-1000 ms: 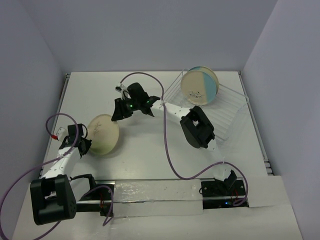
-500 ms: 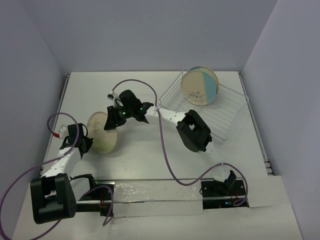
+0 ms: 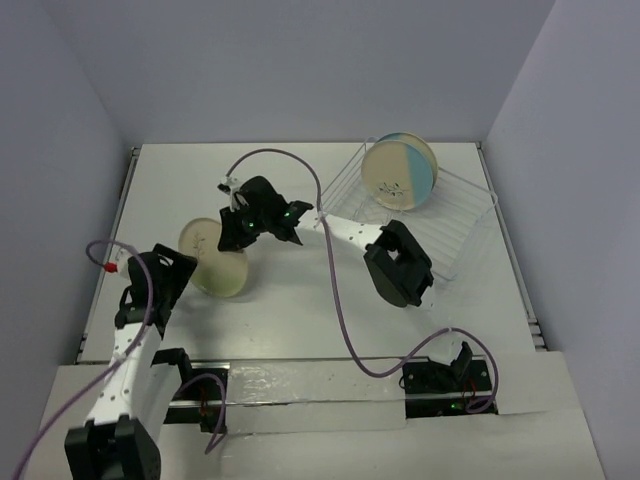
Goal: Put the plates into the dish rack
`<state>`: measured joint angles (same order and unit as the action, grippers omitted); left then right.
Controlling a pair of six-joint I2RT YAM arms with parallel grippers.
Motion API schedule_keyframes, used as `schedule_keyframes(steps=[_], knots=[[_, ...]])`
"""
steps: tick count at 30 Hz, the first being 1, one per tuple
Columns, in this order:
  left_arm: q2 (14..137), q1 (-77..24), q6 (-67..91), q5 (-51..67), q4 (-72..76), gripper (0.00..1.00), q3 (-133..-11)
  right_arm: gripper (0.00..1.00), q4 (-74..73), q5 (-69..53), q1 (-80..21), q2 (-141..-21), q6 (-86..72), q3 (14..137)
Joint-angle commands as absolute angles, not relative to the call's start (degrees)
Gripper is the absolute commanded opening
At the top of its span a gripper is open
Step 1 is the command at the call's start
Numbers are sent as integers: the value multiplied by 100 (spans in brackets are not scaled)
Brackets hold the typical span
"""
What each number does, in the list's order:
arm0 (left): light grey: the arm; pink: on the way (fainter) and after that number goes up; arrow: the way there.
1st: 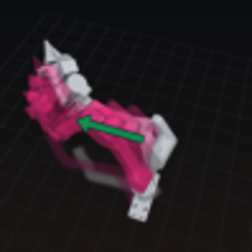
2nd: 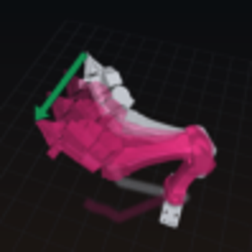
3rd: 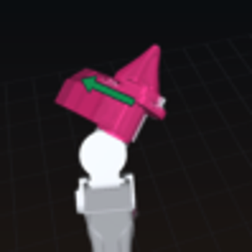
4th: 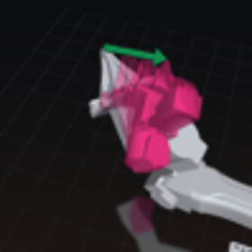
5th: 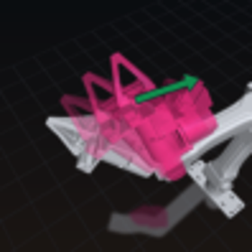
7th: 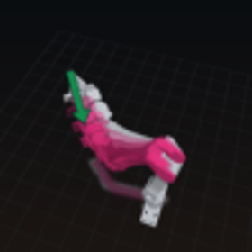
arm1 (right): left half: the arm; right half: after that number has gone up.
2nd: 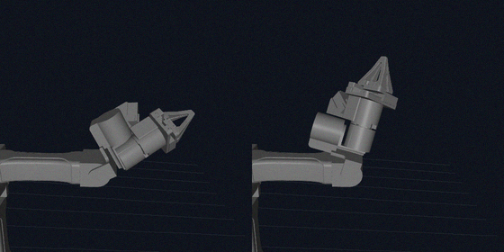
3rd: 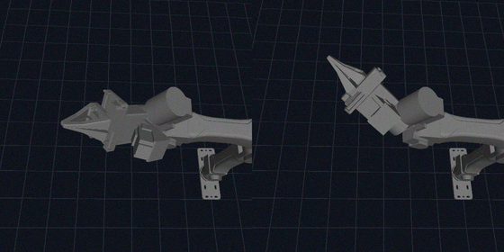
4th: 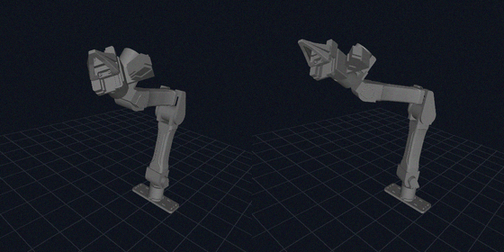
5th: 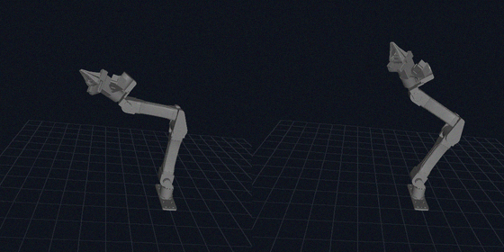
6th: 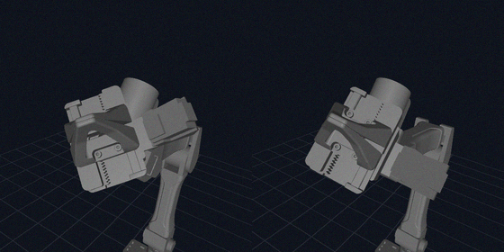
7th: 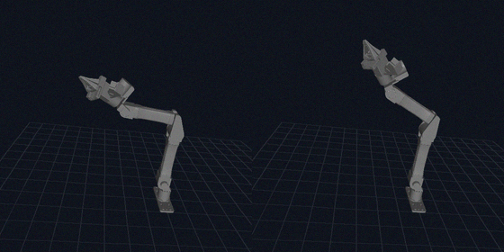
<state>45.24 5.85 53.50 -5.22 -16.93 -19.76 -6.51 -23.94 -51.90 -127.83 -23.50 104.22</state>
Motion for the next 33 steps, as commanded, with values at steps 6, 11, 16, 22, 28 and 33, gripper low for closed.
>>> schedule_keyframes(steps=[6, 11, 16, 22, 28, 33], knots=[[2778, 534, 5678, -786, -1875, 99, -2672, 0, -857, -2452, -4325, -10618, -414, 10767], [2961, 527, 5774, -612, -1401, 99, -2468, 0, -1524, -2289, -3401, -9571, 489, 10641], [3619, 519, 5622, -734, -1294, 99, -2597, 0, -2102, -1794, -2600, -8962, 1356, 10443], [4130, 475, 5458, -1124, -1090, 99, -2830, 0, -2820, -1434, -1917, -8938, 2451, 10239], [4754, 312, 5475, -1277, -886, 99, -3102, 0, -3113, -916, -1505, -9151, 2891, 10181], [5256, 77, 5433, -1559, -905, 99, -3378, 0, -3163, -835, -1312, -9313, 2994, 10203]])
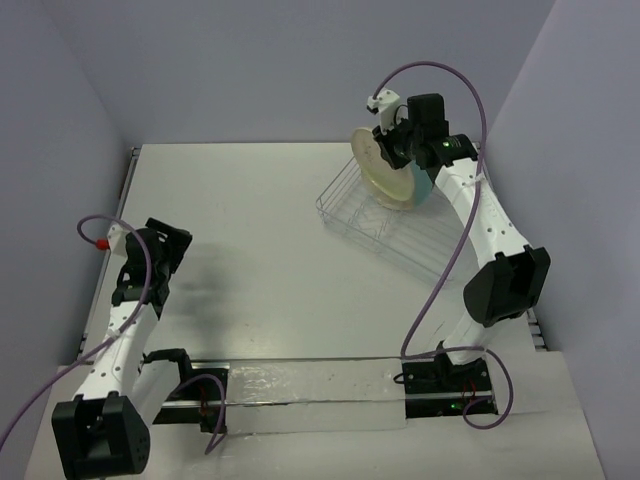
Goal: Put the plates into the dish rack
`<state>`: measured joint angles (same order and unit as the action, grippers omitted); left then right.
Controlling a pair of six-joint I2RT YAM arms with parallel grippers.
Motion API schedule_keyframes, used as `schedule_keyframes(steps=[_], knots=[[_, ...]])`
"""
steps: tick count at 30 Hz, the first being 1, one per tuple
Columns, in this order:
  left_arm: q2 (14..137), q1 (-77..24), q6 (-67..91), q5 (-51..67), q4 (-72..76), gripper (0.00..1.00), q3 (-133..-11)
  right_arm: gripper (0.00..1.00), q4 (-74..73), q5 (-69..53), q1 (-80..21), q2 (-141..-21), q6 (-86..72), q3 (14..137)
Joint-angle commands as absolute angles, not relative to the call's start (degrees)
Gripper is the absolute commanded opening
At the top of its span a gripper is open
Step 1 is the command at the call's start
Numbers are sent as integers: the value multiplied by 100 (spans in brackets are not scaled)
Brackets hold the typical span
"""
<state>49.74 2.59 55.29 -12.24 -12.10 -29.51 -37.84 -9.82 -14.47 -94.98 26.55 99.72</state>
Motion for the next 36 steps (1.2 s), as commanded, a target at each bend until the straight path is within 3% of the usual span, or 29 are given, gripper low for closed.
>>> schedule_keyframes(steps=[1, 11, 27, 36], knots=[[5312, 47, 5432, -1612, -905, 99, -3415, 0, -3172, -827, -1278, -9356, 2997, 10220], [5765, -281, 5335, -1793, -884, 99, -3709, 0, -3432, -1502, -967, -9439, 4104, 10029], [5722, -431, 5352, -2169, -1193, 99, -3858, 0, -3264, -1433, -949, -10123, 3727, 10311], [5852, -469, 5302, -2177, -1193, 99, -3906, 0, -3037, -1749, -947, -10240, 3583, 9751]])
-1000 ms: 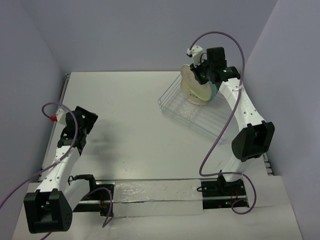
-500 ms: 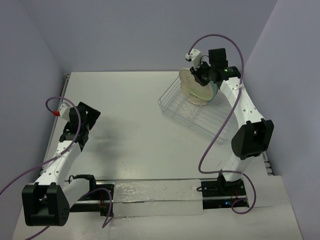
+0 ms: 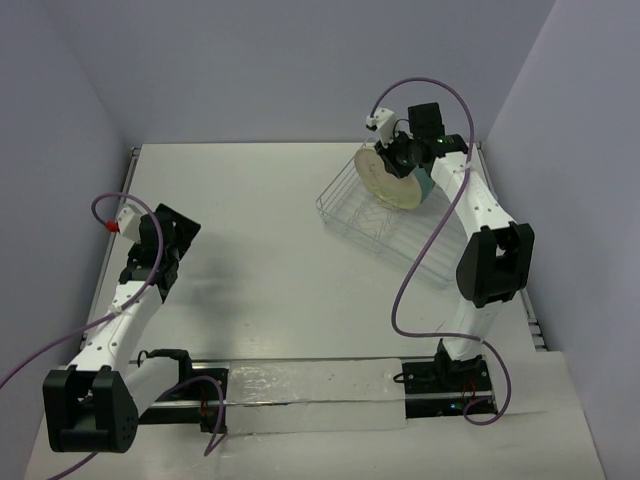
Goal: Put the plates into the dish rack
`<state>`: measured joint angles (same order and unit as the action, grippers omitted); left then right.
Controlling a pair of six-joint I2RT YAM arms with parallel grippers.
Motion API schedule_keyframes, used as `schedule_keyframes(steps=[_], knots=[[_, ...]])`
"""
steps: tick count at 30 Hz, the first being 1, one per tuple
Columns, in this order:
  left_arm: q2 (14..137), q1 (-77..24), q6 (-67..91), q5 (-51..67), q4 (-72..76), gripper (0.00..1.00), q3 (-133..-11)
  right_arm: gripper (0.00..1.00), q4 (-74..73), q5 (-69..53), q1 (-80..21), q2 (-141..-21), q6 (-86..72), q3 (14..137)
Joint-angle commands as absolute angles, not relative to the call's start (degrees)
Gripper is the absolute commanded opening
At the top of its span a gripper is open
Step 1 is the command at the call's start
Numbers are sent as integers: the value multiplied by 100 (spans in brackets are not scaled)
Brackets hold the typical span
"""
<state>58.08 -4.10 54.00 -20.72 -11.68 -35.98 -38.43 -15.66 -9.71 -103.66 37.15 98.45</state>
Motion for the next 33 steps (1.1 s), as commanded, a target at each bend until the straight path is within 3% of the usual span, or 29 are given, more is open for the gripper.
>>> schedule_keyframes(steps=[1, 15, 21, 25, 29, 33], knots=[[5888, -475, 5300, -2180, -1206, 99, -3922, 0, -2971, -1739, -949, -10274, 3534, 9697], [6057, -527, 5291, -2233, -1292, 99, -4008, 6, -2423, -1501, -940, -10707, 3030, 9455], [6133, -536, 5271, -2270, -1318, 99, -4045, 19, -2312, -1396, -940, -10767, 2943, 9349], [6222, -550, 5265, -2257, -1282, 99, -4066, 42, -2289, -1289, -946, -10725, 2899, 9283], [6293, -563, 5264, -2224, -1257, 99, -4104, 59, -2285, -1257, -949, -10652, 2848, 9272], [6328, -598, 5247, -2224, -1283, 99, -4148, 68, -2285, -1213, -949, -10538, 2761, 9298]])
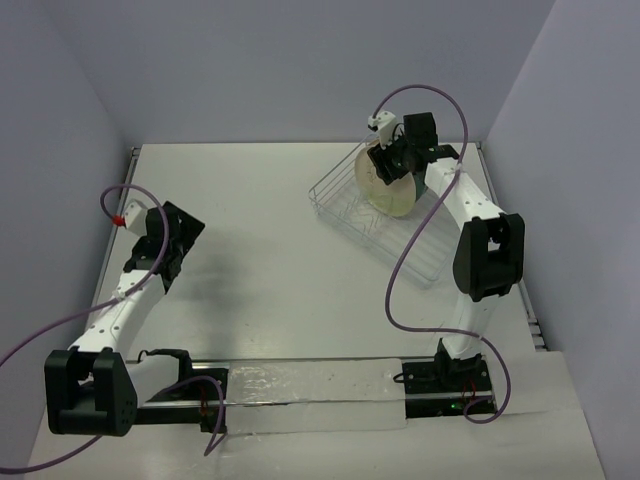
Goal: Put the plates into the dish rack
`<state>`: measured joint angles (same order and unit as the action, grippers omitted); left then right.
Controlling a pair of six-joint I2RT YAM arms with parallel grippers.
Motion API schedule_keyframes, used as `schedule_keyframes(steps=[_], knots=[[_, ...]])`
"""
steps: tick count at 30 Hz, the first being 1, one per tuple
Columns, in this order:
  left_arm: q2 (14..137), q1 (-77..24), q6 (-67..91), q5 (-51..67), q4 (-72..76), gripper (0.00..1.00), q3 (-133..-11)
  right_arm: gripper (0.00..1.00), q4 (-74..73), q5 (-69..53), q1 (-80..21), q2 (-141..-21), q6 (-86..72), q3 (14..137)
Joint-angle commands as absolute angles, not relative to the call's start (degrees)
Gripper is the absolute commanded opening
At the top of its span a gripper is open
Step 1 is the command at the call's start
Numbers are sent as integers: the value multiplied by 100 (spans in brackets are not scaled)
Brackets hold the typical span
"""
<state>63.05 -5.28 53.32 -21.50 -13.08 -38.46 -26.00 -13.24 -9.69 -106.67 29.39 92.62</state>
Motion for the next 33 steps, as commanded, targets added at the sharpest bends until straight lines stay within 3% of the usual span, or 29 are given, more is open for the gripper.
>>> schedule_keyframes(steps=[1, 6, 14, 18, 22, 33], knots=[[6320, -598, 5247, -2224, -1283, 99, -4148, 69, -2285, -1213, -958, -10504, 2734, 9307], [6198, -615, 5199, -2197, -1239, 99, -4107, 79, -2239, -711, -949, -10229, 2404, 9556], [5930, -615, 5137, -2266, -959, 99, -4030, 85, -1903, 1460, -949, -9726, 1329, 10118], [5897, -615, 5098, -2208, -617, 99, -4068, 87, -1814, 1797, -945, -9324, 899, 9941], [5986, -616, 4946, -1987, -227, 99, -4299, 99, -1615, 2272, -922, -8546, 63, 9335], [6337, -622, 4417, -2044, 488, 99, -4368, 100, -1529, 2944, -767, -6471, -2668, 6646]])
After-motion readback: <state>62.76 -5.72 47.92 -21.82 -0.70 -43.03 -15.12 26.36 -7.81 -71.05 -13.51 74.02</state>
